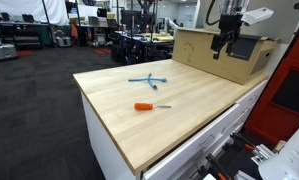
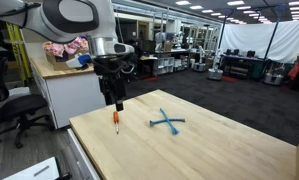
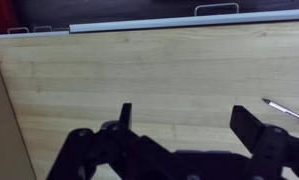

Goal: Move the ropes on the table back

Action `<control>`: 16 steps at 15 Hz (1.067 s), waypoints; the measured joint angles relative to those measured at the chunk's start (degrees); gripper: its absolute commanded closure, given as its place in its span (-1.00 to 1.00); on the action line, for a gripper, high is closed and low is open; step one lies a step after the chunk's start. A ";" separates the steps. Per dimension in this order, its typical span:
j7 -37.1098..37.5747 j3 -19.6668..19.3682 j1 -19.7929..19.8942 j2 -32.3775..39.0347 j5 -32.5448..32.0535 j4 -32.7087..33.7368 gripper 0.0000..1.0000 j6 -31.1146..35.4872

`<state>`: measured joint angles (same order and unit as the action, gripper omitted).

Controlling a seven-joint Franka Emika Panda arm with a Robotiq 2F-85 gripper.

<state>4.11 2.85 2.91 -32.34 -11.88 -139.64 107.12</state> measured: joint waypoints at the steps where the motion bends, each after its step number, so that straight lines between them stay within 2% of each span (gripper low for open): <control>1: -0.24 0.00 -0.34 1.38 -0.07 0.77 -1.00 1.01; 7: -3.57 0.01 -3.15 15.83 0.19 8.83 -1.00 9.91; 10: -5.41 -0.04 -3.94 24.40 0.89 14.22 -1.00 12.14; 16: -11.43 -0.31 -4.03 37.88 9.25 26.16 -1.00 14.62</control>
<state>-7.33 2.54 -1.12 5.54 -2.63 -113.48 121.74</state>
